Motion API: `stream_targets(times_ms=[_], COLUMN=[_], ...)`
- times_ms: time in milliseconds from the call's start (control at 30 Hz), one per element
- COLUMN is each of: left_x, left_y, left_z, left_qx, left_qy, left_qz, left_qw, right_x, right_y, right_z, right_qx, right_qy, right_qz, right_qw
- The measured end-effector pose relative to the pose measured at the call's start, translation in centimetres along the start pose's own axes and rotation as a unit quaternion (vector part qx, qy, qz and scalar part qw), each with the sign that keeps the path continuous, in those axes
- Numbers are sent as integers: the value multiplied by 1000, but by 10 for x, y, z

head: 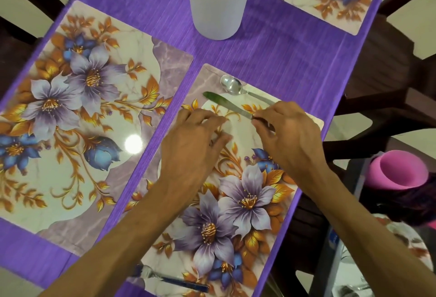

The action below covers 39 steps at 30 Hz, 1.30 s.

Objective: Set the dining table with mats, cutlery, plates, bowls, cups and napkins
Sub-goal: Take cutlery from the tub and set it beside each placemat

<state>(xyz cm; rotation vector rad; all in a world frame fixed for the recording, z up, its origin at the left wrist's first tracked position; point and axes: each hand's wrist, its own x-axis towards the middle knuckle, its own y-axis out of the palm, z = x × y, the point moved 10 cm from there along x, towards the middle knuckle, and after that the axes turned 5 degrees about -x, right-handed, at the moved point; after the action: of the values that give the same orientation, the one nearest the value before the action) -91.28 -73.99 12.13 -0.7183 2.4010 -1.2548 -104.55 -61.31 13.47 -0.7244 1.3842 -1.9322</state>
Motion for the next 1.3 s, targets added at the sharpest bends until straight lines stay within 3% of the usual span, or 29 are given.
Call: stream_targets(times_ms=[567,833,1000,1100,1200,1300], left_x=[0,-4,-46,-95,-147,-193], left_y=[0,1,25,59,108,162], left_z=[-2,-12,-74,-136,-181,-206], left_qx=[16,6,-15,-47,-73,-75], left_qy=[1,36,141,207,222,196], left_qz=[3,1,40,92,158,224], left_qw=[1000,999,989,973,959,952], right_x=[7,-4,-65,-130,-217,-315], right_y=[-1,-22,-67,-89,-99,-86], right_z=[-8,-6,-39,-92,-165,-244], right_qx=[33,24,40,47,57,58], right_qy=[13,1,25,39,110,193], right_qz=[2,-54,-82,-67,-7,121], right_qw=[999,998,996,996,992,972])
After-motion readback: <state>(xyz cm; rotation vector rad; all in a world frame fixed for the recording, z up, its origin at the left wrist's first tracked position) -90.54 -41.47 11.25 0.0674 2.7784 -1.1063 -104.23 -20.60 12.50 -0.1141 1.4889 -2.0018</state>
